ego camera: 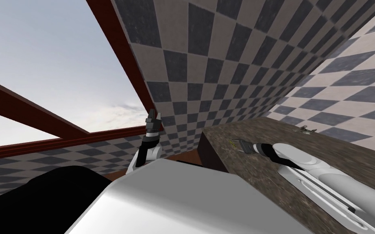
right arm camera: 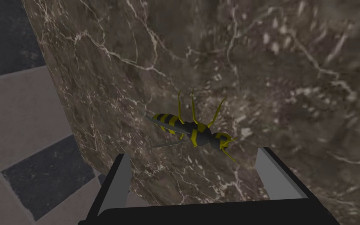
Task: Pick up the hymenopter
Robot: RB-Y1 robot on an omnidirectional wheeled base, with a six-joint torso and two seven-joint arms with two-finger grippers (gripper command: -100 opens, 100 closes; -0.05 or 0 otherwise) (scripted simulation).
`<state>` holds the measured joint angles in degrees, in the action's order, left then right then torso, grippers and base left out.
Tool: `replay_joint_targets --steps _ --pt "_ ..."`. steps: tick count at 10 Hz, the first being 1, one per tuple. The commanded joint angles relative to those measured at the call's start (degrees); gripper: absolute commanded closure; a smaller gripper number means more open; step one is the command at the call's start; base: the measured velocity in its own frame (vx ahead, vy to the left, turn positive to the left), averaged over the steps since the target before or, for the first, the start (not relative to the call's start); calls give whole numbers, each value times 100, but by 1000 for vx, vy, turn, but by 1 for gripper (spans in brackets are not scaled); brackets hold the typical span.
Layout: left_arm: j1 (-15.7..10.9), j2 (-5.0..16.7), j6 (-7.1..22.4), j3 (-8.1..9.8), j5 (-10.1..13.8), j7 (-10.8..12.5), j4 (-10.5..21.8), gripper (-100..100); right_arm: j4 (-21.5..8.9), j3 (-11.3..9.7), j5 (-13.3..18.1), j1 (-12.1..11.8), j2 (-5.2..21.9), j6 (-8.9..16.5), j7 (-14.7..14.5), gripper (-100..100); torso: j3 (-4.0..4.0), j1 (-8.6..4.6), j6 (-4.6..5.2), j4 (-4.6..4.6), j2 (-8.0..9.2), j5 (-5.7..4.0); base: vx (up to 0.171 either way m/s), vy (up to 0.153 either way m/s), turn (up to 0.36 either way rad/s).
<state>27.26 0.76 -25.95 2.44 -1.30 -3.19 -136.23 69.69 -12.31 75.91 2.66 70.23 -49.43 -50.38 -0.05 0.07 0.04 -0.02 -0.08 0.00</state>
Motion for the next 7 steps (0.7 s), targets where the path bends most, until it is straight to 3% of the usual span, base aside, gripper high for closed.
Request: replay_joint_targets --steps 1,2,3,7 --pt "0 0 0 0 0 0 0 0 -56 -71 51 -40 -164 164 -75 -100 0 0 0 0 0 0 48 -2 45" --pt "0 0 0 0 0 0 0 0 19 -16 15 -80 -70 88 -27 -100 -4 -1 -1 -2 -8 -1 29 -2 11" --pt "0 0 0 0 0 0 0 0 22 -19 17 -89 -79 116 -35 100 -3 -1 0 -1 -4 0 0 0 0" --pt "0 0 0 0 0 0 0 0 23 -15 17 -84 -77 118 -38 100 1 0 1 -2 4 -1 1 -1 2"
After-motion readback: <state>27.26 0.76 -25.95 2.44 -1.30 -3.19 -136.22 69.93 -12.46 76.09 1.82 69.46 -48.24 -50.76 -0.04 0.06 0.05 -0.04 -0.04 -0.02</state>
